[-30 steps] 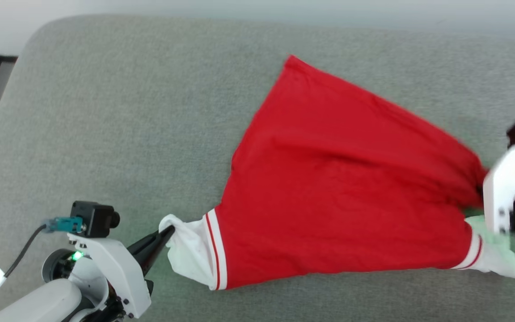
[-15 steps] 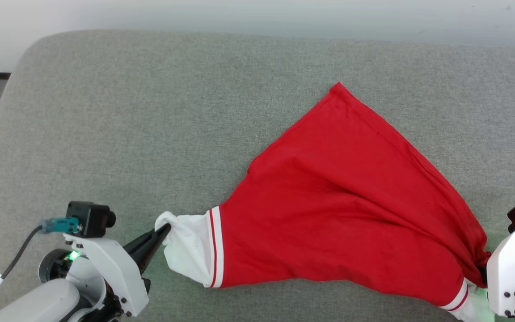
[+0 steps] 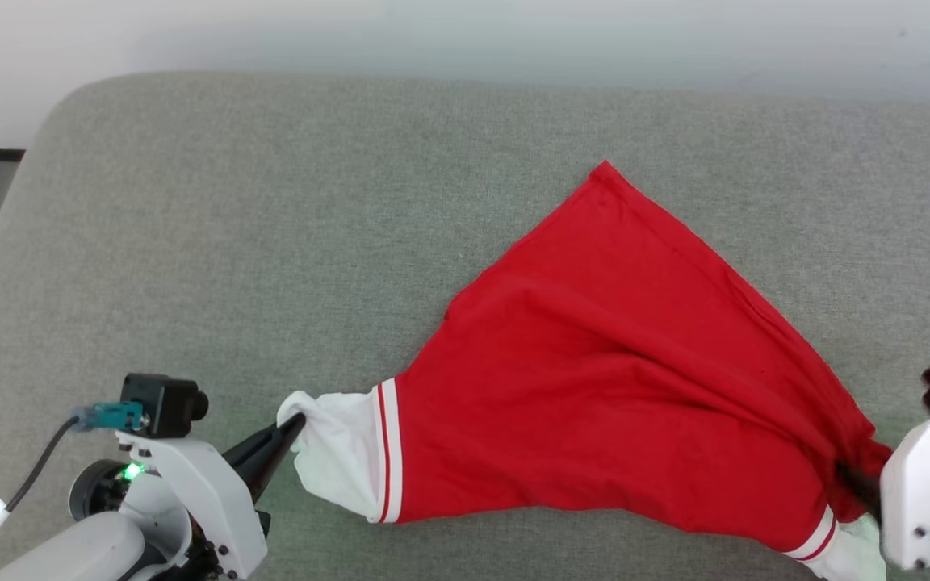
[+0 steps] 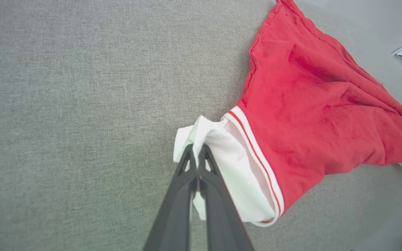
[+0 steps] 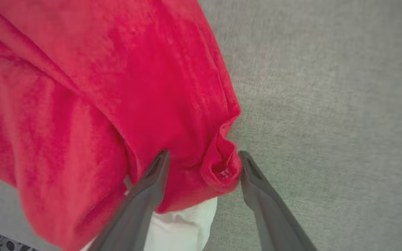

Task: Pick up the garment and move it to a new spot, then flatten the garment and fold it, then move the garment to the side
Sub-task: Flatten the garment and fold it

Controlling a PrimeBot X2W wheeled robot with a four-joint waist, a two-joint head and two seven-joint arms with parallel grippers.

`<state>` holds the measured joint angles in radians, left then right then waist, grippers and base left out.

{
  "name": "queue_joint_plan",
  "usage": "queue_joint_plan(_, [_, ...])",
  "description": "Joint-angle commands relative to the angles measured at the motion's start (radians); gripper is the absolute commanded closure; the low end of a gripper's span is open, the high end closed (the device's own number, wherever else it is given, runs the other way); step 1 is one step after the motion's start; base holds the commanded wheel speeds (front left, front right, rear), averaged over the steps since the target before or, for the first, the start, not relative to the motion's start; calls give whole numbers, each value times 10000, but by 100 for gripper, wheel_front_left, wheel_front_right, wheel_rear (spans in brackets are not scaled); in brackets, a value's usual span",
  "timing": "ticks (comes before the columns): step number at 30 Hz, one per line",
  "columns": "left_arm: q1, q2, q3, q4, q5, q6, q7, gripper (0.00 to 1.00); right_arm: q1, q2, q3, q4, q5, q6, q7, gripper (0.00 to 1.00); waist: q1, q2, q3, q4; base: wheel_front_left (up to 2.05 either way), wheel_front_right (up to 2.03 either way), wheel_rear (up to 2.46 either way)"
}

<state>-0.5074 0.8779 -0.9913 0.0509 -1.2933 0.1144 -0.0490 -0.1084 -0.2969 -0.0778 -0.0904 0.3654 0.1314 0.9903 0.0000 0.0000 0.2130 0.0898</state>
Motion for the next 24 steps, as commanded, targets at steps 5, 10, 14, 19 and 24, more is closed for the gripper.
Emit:
queue_joint_plan(5, [136,-22,-30,-93,40,76,-52,100,-575,-316,-25,-1310,141,-15,-235,0,0,0,-116,25,0,0,0])
queue_joint_plan(10, [20,-131,-67,-198,157,67,-44,100,-1767,-535,663,-1251,54,-16,-1338,0,0,0,-51,186,0,0,0])
queue_joint_plan(14, [-163,-238,-98,-241,250,-3,-22,100,-3117,-481,1445,96,178,-16,-2521,0,0,0,115,410,0,0,0])
queue_joint_plan(19, [-422,-457,-143,-207,395,-167,27,100,-5045,-496,2444,2591,231,-16,-4116,0,0,0,461,802,0,0,0])
queue_joint_plan(24, [-752,-818,-210,-13,530,-396,88,100,-6827,-363,3103,5540,-196,-16,-5198,0,0,0,797,1327,0,0,0])
